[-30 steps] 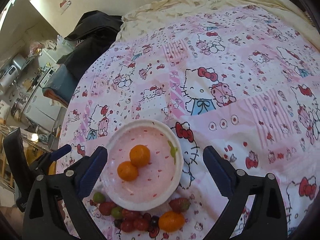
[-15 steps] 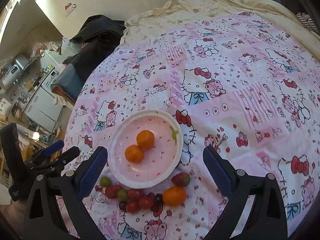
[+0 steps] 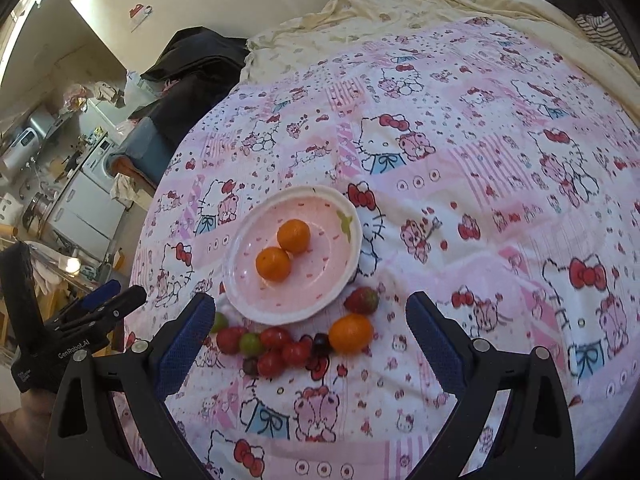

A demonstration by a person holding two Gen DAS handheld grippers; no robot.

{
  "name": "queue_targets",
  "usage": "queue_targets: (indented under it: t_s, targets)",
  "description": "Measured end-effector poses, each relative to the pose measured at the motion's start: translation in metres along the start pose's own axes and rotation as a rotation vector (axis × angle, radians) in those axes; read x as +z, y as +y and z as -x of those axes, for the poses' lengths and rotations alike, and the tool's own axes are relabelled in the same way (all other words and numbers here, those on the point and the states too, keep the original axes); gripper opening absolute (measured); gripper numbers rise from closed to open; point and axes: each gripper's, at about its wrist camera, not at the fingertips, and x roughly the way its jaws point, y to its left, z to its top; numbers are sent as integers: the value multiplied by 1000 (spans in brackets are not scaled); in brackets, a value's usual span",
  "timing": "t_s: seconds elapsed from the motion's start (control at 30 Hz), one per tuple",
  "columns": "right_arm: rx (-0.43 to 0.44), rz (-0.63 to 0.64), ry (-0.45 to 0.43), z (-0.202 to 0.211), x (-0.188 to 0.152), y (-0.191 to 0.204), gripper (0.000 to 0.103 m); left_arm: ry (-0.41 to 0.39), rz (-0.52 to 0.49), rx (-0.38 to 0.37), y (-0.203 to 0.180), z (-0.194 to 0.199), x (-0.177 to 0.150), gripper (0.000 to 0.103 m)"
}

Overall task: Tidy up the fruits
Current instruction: 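Lift both tools away from the plate, then grasp the green lime with the left tool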

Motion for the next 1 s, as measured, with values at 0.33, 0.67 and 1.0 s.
queue_targets:
  t_s: [0.33, 0.67, 1.0]
  targets:
    - [-51, -16, 9, 6, -22, -2, 98, 40, 28, 25, 10, 2, -22, 85]
    - [-61, -72, 45, -2, -25, -17, 98, 248, -26, -27, -5, -45, -49, 63]
    - [-46, -103, 49, -5, -20, -24, 98, 291, -88, -18, -18, -84, -46, 53]
